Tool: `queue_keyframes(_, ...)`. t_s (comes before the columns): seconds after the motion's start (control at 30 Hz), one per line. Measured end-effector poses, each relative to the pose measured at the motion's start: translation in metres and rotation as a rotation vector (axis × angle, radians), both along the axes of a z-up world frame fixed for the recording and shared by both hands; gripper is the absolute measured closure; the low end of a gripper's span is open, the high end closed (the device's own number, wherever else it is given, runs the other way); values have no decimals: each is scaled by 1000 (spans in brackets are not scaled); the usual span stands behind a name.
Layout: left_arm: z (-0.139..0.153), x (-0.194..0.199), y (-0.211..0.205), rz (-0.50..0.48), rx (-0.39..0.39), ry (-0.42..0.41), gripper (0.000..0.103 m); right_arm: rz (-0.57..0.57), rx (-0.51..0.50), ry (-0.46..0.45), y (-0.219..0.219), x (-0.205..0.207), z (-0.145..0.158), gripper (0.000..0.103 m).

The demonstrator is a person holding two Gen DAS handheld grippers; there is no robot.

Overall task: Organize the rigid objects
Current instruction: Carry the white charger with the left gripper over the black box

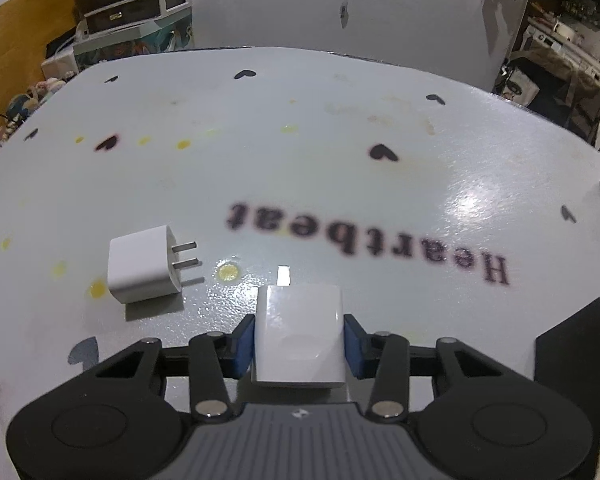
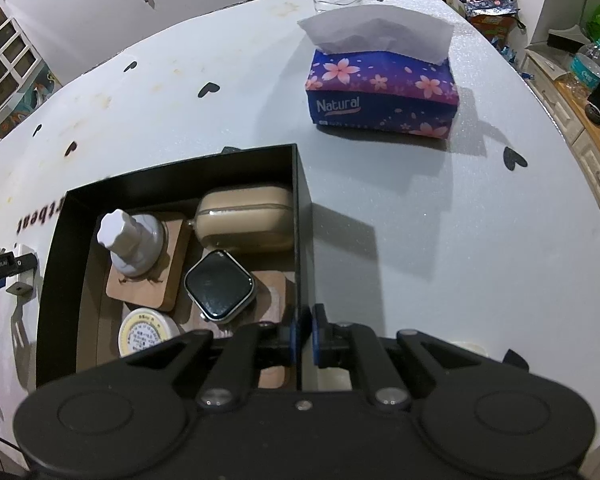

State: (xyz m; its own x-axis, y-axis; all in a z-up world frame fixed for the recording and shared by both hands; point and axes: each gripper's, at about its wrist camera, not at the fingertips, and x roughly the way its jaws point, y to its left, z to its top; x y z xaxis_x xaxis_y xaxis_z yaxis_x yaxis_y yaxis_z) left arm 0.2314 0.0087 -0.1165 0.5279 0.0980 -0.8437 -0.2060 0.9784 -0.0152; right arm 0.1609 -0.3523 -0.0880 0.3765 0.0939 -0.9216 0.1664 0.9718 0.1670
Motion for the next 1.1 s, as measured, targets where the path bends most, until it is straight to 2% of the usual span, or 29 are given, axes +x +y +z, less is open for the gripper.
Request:
queue_keyframes(0.1, 13, -5, -2, -29, -29, -35, 57, 1, -1, 0, 0, 0, 0, 95)
queue_keyframes(0.2, 40, -13, -11, -85, -101, -89, 57, 1, -2, 0, 0, 0, 0, 96)
queue_keyframes(0.33, 72, -27, -35, -200, -208, -132, 57, 0, -4, -1, 0, 0, 0, 96)
queue_keyframes(0.47, 88, -41, -67, -341, -292, -117, 57, -3, -3, -3, -1, -1, 0, 96)
queue_keyframes(0.6, 84, -54, -97, -478, -307, -52, 57, -3, -2, -3, -1, -1, 0, 96)
queue_keyframes(0.67, 77, -59, -107, -510, -307, -4, 57, -4, -3, -4, -1, -1, 0, 96)
queue_keyframes(0.77, 71, -67, -114, -526, -305, 30, 57, -5, -2, -7, -1, -2, 0, 96)
queue_keyframes(0.9, 72, -77, -118, -532, -292, 21, 57, -8, -1, -9, -1, -2, 0, 96)
queue_keyframes(1.1, 68, -73, -116, -514, -274, 53, 57, -9, -1, -9, -1, -2, 0, 96)
